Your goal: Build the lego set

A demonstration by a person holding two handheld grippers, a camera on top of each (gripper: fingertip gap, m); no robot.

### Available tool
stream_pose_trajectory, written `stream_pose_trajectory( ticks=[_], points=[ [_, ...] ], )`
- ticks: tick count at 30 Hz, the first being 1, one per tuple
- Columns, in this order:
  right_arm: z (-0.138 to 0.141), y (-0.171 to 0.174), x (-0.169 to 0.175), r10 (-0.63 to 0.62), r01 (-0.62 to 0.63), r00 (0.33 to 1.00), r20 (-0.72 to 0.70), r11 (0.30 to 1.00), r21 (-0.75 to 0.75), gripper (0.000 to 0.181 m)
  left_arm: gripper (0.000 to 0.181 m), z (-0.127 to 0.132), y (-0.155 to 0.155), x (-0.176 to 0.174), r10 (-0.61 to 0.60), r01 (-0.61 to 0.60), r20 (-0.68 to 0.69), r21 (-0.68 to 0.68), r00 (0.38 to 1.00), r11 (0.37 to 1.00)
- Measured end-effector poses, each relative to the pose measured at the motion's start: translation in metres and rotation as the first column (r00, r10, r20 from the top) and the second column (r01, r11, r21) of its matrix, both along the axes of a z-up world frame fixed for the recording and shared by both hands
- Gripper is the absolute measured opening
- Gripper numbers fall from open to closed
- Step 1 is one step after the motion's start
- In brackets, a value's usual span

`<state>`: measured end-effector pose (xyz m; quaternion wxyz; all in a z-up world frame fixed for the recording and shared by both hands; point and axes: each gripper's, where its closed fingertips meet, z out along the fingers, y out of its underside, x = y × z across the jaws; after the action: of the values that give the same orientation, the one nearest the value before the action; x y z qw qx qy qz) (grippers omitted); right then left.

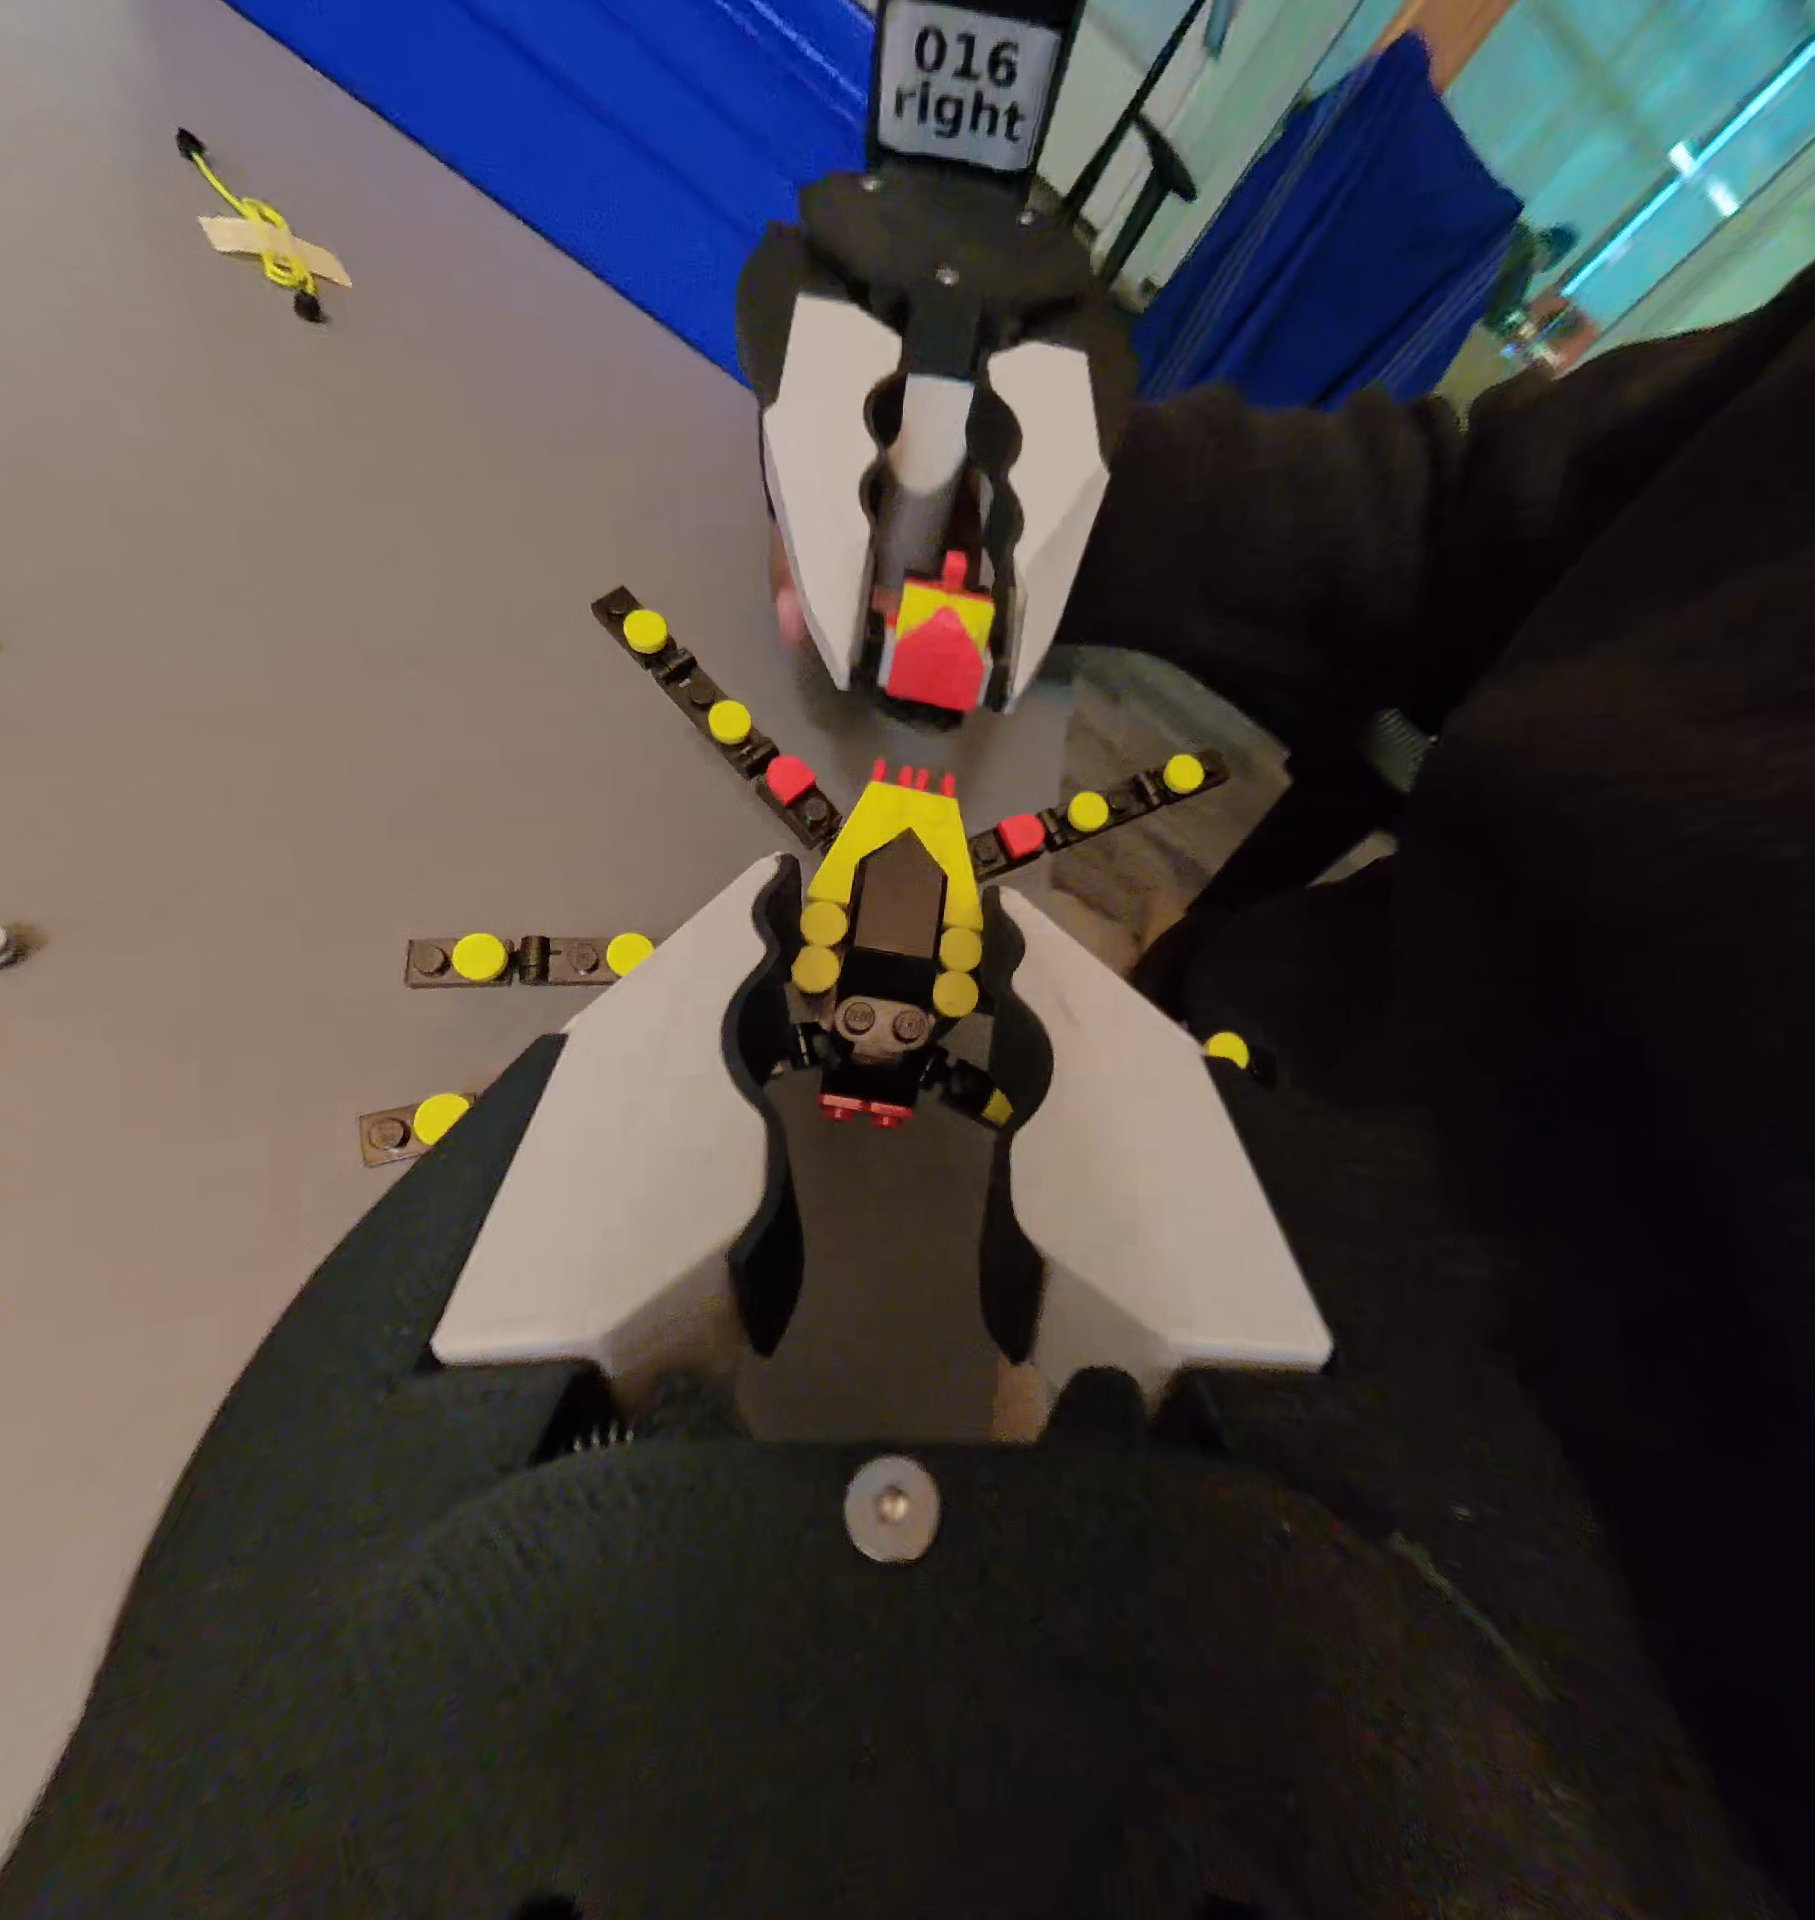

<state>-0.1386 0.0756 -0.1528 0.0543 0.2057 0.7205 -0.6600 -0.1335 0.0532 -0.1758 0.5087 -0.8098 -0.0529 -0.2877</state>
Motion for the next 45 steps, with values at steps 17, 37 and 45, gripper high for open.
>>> stream_pose_trajectory(
  ticks=[17, 37, 45],
  points=[
    [-0.005, -0.010, 0.004, 0.023, -0.022, 0.996, 0.085, 1.000, -0.008, 0.025, 0.032, -0.006, -0.002, 0.008, -0.036, 0.037, 0.033, -0.053, 0.999, 0.998],
    [-0.048, -0.001, 0.006, 0.024, -0.024, 1.000, 0.004, 0.944, 0.329, 0.025, 0.031, -0.045, -0.004, 0.005, -0.070, 0.042, -0.136, -0.198, 0.988, 0.979],
    [-0.071, -0.007, 0.013, 0.067, -0.054, 0.998, -0.010, 0.882, 0.468, 0.025, 0.031, -0.056, -0.004, 0.004, -0.083, 0.033, -0.197, -0.246, 0.977, 0.969]
  ],
)
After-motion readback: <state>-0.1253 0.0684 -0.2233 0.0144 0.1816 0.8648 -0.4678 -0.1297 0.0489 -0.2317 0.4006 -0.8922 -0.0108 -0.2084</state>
